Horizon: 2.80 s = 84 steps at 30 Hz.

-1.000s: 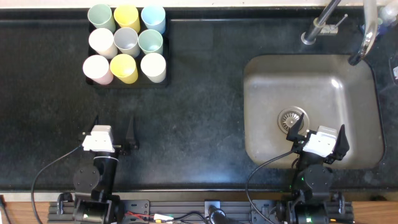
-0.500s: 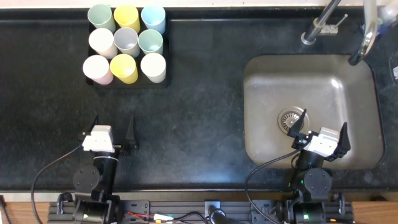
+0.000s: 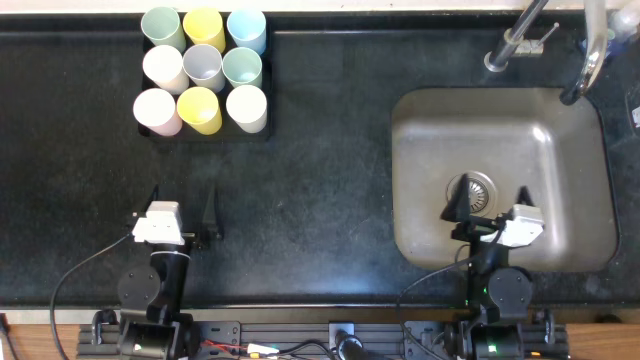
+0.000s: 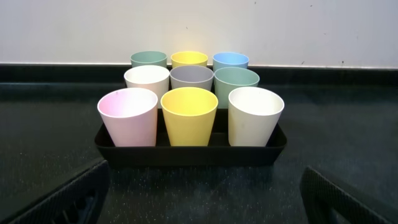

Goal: Store Cups

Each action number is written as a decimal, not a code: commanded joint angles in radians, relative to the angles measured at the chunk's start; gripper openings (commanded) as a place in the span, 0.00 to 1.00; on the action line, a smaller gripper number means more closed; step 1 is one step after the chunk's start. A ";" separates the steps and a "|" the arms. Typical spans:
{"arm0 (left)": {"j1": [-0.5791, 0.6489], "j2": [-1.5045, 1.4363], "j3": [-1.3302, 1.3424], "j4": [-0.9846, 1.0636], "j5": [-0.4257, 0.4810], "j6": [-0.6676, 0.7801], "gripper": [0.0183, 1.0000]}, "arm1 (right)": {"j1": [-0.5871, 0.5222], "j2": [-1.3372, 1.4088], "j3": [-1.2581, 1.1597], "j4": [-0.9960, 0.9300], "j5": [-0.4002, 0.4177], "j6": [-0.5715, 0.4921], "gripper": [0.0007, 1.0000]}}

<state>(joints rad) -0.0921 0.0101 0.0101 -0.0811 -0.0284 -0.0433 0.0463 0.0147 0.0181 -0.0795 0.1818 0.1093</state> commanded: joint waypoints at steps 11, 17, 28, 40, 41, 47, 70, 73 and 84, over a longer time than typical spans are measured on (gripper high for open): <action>-0.001 -0.007 -0.002 -0.001 0.009 0.021 1.00 | -0.001 -0.011 -0.014 0.005 -0.210 0.138 1.00; -0.001 -0.007 -0.002 -0.001 0.009 0.021 1.00 | -0.001 -0.011 -0.014 0.005 -0.210 0.138 1.00; -0.001 -0.007 -0.002 -0.001 0.009 0.021 1.00 | -0.001 -0.011 -0.013 0.005 -0.210 0.138 1.00; -0.001 -0.007 -0.002 -0.001 0.009 0.021 1.00 | -0.001 -0.011 -0.013 0.005 -0.210 0.138 1.00; -0.001 -0.007 -0.002 -0.001 0.009 0.021 1.00 | -0.001 -0.011 -0.013 0.005 -0.210 0.138 1.00; -0.001 -0.007 -0.002 -0.001 0.009 0.021 1.00 | -0.001 -0.011 -0.013 0.004 -0.210 0.138 1.00; -0.001 -0.007 -0.002 -0.001 0.009 0.021 1.00 | -0.001 -0.011 -0.013 0.005 -0.206 0.137 1.00; -0.001 -0.007 -0.002 -0.001 0.009 0.021 1.00 | -0.001 -0.011 -0.013 0.002 -0.190 0.122 1.00; -0.001 -0.007 -0.002 -0.001 0.009 0.021 1.00 | -0.001 -0.010 -0.013 0.002 -0.190 -0.053 1.00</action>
<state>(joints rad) -0.0921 0.0101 0.0101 -0.0811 -0.0284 -0.0433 0.0463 0.0147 0.0181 -0.0803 -0.0181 0.1005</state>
